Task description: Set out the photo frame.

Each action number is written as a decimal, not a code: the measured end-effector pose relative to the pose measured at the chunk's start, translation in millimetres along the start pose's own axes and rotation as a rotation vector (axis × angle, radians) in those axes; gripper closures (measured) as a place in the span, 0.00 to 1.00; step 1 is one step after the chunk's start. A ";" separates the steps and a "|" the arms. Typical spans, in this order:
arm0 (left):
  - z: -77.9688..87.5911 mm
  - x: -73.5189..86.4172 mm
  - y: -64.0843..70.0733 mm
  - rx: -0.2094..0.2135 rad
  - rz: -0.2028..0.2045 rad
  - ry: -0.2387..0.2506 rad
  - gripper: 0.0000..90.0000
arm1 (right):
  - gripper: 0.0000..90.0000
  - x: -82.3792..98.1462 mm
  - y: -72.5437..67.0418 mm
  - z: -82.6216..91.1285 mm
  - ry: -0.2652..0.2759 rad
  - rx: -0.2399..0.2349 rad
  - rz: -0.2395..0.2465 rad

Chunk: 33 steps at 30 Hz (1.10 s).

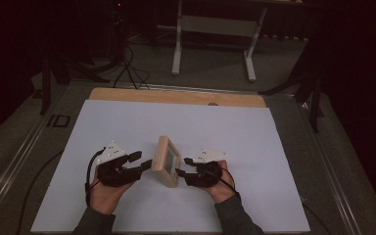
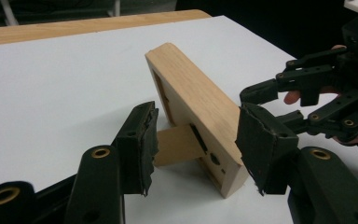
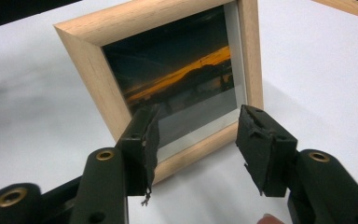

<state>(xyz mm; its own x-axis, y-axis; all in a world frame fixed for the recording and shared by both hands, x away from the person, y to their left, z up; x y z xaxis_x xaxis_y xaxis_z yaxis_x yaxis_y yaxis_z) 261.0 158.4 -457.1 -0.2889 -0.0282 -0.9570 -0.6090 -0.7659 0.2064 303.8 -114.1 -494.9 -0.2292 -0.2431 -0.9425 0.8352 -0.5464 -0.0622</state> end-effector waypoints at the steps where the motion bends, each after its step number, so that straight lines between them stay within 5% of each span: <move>1: 0.3 -0.4 1.4 0.003 -0.001 0.006 0.53 | 0.52 0.0 0.3 -0.1 -0.001 0.002 -0.002; 15: -8.5 3.9 14.5 0.042 -0.009 -0.011 0.49 | 0.31 -0.9 3.1 -0.7 -0.001 0.032 -0.027; 33: -22.4 14.7 23.6 0.021 -0.028 -0.029 0.43 | 0.14 -3.4 2.0 -0.4 0.008 0.018 -0.032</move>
<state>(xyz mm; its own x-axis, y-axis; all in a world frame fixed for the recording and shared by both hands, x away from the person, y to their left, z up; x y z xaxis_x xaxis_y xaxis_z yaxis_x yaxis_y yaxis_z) 259.0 125.5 -470.9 -0.2929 0.0123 -0.9561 -0.6327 -0.7522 0.1841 306.4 -114.1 -491.9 -0.2515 -0.2189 -0.9428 0.8182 -0.5684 -0.0862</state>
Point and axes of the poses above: each handheld gripper's, and its own axes: z roughly backward along the jaws, x roughly out of its underside, y roughly to its right, the point moved 1 cm from there along -z, roughly forward along the jaws, and after that the axes turned 15 degrees about y, right-handed, at the moved point
